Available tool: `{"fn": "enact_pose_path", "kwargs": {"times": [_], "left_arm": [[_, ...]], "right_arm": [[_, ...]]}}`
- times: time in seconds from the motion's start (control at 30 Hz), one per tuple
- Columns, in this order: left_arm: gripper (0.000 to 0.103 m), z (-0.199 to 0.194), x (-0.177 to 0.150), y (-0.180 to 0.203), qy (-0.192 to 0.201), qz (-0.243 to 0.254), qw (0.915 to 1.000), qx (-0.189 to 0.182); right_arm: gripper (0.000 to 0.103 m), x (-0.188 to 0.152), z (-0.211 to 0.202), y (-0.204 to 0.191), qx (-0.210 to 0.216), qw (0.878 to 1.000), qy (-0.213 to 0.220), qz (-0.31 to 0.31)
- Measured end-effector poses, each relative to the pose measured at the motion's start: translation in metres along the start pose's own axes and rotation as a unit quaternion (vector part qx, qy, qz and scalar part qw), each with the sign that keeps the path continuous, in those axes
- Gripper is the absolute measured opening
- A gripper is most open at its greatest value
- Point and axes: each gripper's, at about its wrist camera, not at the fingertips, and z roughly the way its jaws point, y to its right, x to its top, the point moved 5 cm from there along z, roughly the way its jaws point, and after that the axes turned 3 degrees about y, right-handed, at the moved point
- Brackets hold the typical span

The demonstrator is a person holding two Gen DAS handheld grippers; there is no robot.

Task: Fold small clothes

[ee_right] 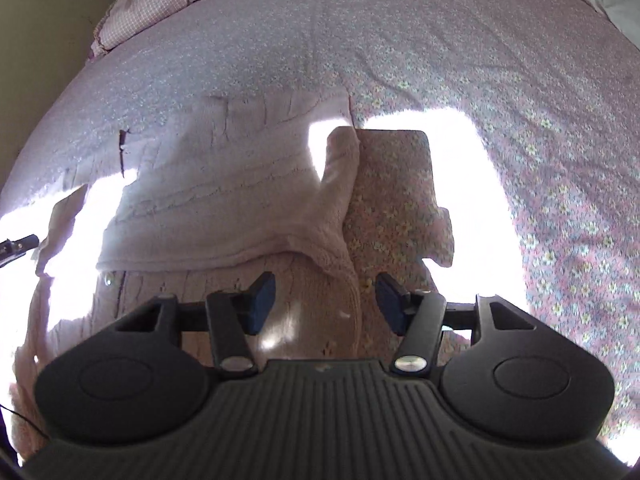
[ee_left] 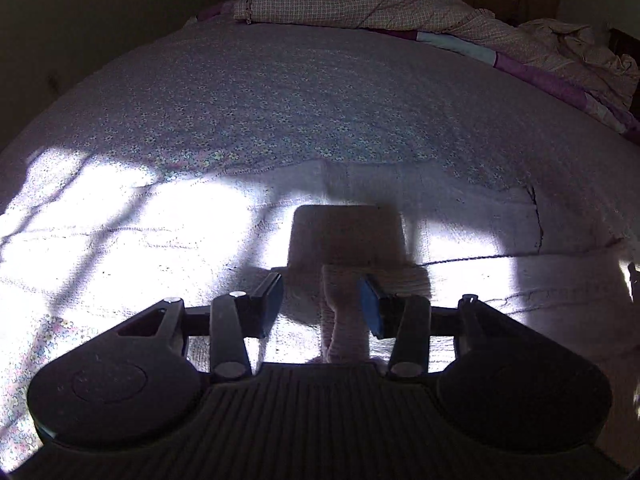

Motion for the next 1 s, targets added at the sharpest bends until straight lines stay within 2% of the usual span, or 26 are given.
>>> {"fn": "enact_pose_path", "kwargs": {"times": [0.13,0.3,0.37,0.4,0.47,0.53,0.57,0.6,0.63,0.7,0.73,0.8,0.87,0.93,0.97,1.0], "left_arm": [[0.051,0.031,-0.001,0.001,-0.049,-0.019,0.9985,-0.014],[0.052,0.037,0.001,0.006,-0.049,-0.031,0.9971,-0.048],[0.05,0.045,0.003,0.013,-0.055,-0.024,0.9969,-0.051],[0.047,0.046,0.002,0.016,-0.052,-0.015,0.9973,-0.05],[0.011,0.045,0.003,0.024,-0.042,0.009,0.9977,-0.052],[0.009,0.043,0.005,0.032,-0.034,0.019,0.9978,-0.054],[0.009,0.041,0.008,0.035,-0.025,0.028,0.9981,-0.049],[0.009,0.037,0.012,0.038,-0.011,0.035,0.9984,-0.043],[0.009,0.033,0.017,0.039,0.003,0.039,0.9984,-0.041],[0.009,0.027,0.028,0.042,0.026,0.041,0.998,-0.04],[0.009,0.027,0.034,0.044,0.032,0.044,0.9977,-0.04],[0.009,0.032,0.036,0.047,0.033,0.057,0.9974,-0.03],[0.009,0.045,0.035,0.052,0.022,0.068,0.9973,-0.018],[0.01,0.064,0.027,0.053,-0.011,0.072,0.9972,-0.012],[0.02,0.069,0.021,0.05,-0.022,0.071,0.9972,-0.003],[0.025,0.072,0.019,0.048,-0.016,0.071,0.9973,0.009]], "right_arm": [[0.058,0.024,0.023,0.002,0.005,1.0,0.003,0.016],[0.058,0.043,0.056,0.015,-0.025,0.999,0.001,0.025],[0.058,0.047,0.067,0.02,-0.021,0.999,-0.001,0.038],[0.058,0.049,0.071,0.022,-0.014,0.999,0.0,0.047],[0.059,0.054,0.077,0.022,-0.002,0.998,0.005,0.055],[0.059,0.056,0.08,0.02,0.005,0.998,0.009,0.054],[0.056,0.057,0.081,0.018,0.013,0.999,0.011,0.05],[0.036,0.057,0.082,0.015,0.026,0.999,0.014,0.043],[0.011,0.057,0.082,0.013,0.035,0.999,0.016,0.038],[0.01,0.059,0.075,0.009,0.037,0.998,0.036,0.03],[0.01,0.061,0.068,0.007,0.038,0.997,0.06,0.025],[0.01,0.064,0.06,0.008,0.032,0.996,0.086,0.023],[0.01,0.063,0.064,0.008,0.022,0.996,0.083,0.012],[0.01,0.058,0.077,0.008,0.001,0.998,0.07,-0.002],[0.011,0.056,0.082,0.008,-0.004,0.998,0.064,-0.003],[0.014,0.053,0.089,0.01,-0.009,0.998,0.057,0.001]]}}
